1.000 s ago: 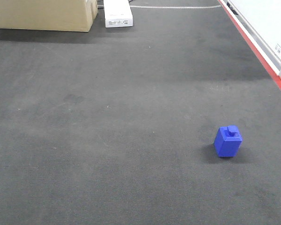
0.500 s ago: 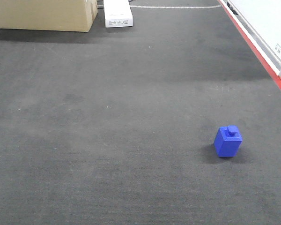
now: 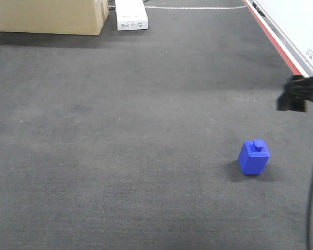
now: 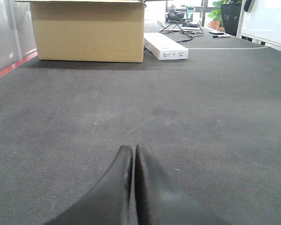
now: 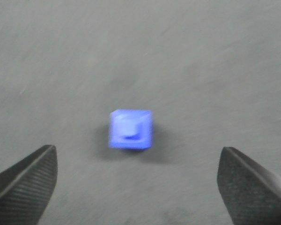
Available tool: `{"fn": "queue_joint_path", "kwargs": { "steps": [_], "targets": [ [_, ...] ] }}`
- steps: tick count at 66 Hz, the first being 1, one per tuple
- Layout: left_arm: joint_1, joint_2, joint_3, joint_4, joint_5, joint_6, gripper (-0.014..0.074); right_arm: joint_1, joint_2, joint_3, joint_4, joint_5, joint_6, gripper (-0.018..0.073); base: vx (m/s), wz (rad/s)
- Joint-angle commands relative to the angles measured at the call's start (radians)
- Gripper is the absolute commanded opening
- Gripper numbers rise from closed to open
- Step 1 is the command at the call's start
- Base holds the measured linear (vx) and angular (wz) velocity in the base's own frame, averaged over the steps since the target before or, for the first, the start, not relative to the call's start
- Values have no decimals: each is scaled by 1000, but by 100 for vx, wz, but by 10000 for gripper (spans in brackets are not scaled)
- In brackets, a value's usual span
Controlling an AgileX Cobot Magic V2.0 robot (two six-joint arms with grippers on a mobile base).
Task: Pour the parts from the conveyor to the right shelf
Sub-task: 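Lower the open right gripper over the blue block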
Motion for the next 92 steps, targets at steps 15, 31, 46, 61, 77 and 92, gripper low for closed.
{"fn": "queue_joint_path", "kwargs": {
  "steps": [15, 31, 46, 61, 77, 92],
  "targets": [
    [4, 17, -20, -8, -79, -8, -6, -1, 232, -234, 49, 216, -46, 613, 0, 0],
    [4, 17, -20, -8, -79, -8, -6, -1, 323, -278, 61, 216, -117, 607, 0, 0],
    [4, 17, -20, -8, -79, -8, -6, 8, 376, -278, 63, 249, -124, 601, 0, 0],
    [4, 17, -20, -8, -79, -8, -6, 81, 379, -278, -37, 223, -107, 599, 0, 0],
    [4, 17, -20, -8, -79, -8, -6, 28, 379, -278, -34, 228, -55, 596, 0, 0],
    [4, 17, -20, -8, -79, -8, -6, 19, 379, -278, 9, 236, -85, 595, 0, 0]
  ]
}}
